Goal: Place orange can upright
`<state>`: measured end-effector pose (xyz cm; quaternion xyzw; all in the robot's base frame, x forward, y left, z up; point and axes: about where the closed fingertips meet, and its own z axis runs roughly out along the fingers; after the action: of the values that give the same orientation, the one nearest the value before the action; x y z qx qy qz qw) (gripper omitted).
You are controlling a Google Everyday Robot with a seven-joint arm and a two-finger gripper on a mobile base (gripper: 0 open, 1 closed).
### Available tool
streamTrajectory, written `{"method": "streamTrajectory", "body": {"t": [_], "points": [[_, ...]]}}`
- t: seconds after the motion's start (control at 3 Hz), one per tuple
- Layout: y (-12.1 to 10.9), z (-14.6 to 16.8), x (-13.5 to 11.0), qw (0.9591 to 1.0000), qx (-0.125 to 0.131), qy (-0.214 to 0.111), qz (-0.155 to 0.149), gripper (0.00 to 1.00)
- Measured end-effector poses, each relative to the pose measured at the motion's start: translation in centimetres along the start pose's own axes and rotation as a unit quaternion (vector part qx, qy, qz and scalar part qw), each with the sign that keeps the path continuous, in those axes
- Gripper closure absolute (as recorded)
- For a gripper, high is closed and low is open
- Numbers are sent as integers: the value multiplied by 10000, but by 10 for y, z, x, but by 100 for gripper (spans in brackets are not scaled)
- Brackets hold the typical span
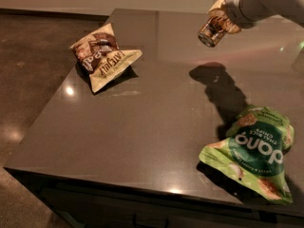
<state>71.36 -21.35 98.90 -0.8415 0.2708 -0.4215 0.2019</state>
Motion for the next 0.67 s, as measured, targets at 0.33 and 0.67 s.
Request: {"method": "streamTrajectory", "body": {"t": [0.33, 0.67], "points": [[-2, 10, 6, 9985, 395, -147, -357, 100], [-2, 12, 6, 9939, 778, -169, -761, 100]]}}
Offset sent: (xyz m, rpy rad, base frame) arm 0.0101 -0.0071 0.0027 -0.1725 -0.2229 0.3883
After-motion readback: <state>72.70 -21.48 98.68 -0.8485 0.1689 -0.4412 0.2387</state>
